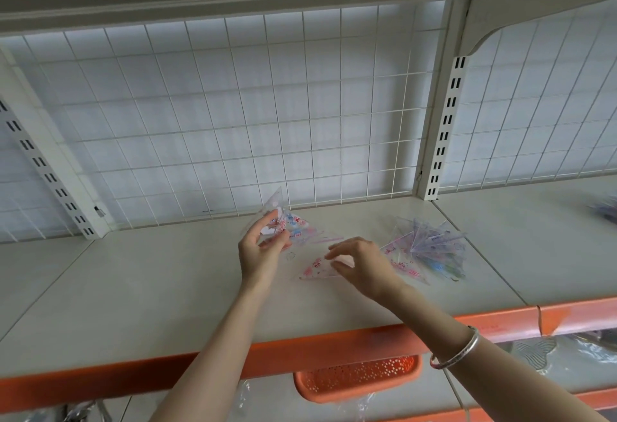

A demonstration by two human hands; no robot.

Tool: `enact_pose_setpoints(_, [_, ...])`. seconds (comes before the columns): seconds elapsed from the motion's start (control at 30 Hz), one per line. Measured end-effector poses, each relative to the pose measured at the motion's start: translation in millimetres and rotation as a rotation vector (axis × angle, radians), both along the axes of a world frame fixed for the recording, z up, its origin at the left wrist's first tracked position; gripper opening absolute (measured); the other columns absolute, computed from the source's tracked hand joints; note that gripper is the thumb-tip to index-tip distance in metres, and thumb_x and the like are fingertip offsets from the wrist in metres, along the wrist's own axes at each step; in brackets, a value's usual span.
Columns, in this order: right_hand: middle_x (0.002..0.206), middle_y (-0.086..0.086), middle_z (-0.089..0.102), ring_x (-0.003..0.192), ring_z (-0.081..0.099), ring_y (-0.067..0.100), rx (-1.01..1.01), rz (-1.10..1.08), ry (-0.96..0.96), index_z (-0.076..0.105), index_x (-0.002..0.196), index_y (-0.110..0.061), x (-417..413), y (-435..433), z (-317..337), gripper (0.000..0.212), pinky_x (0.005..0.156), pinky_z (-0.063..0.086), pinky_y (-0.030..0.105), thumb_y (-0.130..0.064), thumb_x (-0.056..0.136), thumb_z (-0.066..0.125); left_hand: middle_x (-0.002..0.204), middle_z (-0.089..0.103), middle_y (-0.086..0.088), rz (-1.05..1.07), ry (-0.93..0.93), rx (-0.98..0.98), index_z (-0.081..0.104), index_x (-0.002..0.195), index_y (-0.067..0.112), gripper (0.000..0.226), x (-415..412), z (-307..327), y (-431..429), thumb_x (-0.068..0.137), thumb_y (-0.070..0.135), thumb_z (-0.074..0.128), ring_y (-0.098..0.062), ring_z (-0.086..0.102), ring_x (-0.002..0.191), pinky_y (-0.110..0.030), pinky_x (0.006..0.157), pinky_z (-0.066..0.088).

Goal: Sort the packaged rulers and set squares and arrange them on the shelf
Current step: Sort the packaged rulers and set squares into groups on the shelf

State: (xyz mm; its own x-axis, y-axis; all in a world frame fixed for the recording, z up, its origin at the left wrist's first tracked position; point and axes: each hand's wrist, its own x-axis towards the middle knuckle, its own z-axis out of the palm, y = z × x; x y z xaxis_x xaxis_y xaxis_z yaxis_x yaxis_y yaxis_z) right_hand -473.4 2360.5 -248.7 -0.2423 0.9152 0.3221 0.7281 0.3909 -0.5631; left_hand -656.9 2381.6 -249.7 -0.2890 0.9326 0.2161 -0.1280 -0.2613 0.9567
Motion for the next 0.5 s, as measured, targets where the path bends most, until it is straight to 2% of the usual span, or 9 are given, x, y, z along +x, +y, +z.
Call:
enact_pose_setpoints(0.07, [0.098,-0.001,0.068,0.095,0.059,0.013,0.098,-0.066,0.119,0.073,0.096,-0.013,-3.7,1.7,9.3,0.014,0.087,0.043,0.021,-0.010,0.084,0.067,0.120,0.059,0.008,-0.023,-0.031,-0.007,0.063,0.118,0.016,0.044,-0.1,0.6,-2.5,0.081,-0.008,0.068,-0.008,0.070,0.081,-0.022,0.069,0.057])
enact_pose_setpoints(0.13, [0.097,-0.003,0.062,0.089,0.055,0.009,0.118,-0.083,0.222,0.068,0.103,-0.013,-9.4,5.0,18.9,0.023,0.082,0.044,0.019,-0.009,0.080,0.071,0.123,0.059,0.004,-0.053,-0.052,-0.024,0.062,0.120,0.014,0.047,0.3,1.0,-3.8,0.079,-0.008,0.069,-0.009,0.071,0.081,-0.022,0.069,0.057])
enact_pose_setpoints(0.2, [0.105,-0.003,0.059,0.091,0.054,0.010,0.033,-0.065,0.265,0.062,0.116,-0.015,-15.8,10.1,25.4,0.037,0.079,0.042,0.016,-0.015,0.080,0.073,0.124,0.060,0.003,-0.081,-0.052,-0.037,0.062,0.124,0.011,0.050,-0.4,1.4,-4.9,0.078,-0.007,0.070,-0.011,0.071,0.083,-0.024,0.070,0.057])
enact_pose_setpoints(0.27, [0.103,-0.004,0.061,0.091,0.058,0.012,-0.103,-0.081,0.295,0.060,0.120,-0.016,-20.5,16.4,27.6,0.039,0.076,0.047,0.018,-0.019,0.083,0.072,0.124,0.060,0.004,-0.098,-0.049,-0.045,0.062,0.125,0.011,0.051,-1.9,2.1,-6.0,0.078,-0.007,0.071,-0.016,0.072,0.086,-0.025,0.071,0.057])
enact_pose_setpoints(0.33, [0.091,-0.001,0.066,0.080,0.062,0.014,-0.199,-0.114,0.392,0.065,0.111,-0.012,-22.4,21.6,26.3,0.027,0.065,0.052,0.017,-0.015,0.084,0.070,0.123,0.060,0.005,-0.106,-0.055,-0.048,0.063,0.122,0.012,0.049,-3.0,3.1,-7.0,0.078,-0.008,0.071,-0.022,0.071,0.090,-0.026,0.070,0.057])
enact_pose_setpoints(0.4, [0.077,-0.001,0.069,0.066,0.062,0.013,-0.271,-0.134,0.513,0.070,0.099,-0.005,-20.6,25.0,23.9,0.016,0.056,0.048,0.014,-0.007,0.083,0.070,0.119,0.062,0.004,-0.089,-0.073,-0.050,0.066,0.117,0.013,0.043,-3.5,3.3,-7.3,0.079,-0.007,0.071,-0.022,0.071,0.088,-0.024,0.068,0.056])
enact_pose_setpoints(0.5, [0.069,-0.002,0.072,0.058,0.060,0.010,-0.338,-0.172,0.652,0.073,0.088,-0.006,-12.8,25.7,21.2,0.010,0.054,0.045,0.012,-0.001,0.079,0.071,0.109,0.065,-0.002,-0.018,-0.110,-0.046,0.067,0.115,0.013,0.033,-6.0,2.3,-5.3,0.084,-0.001,0.067,-0.018,0.071,0.079,-0.023,0.065,0.056])
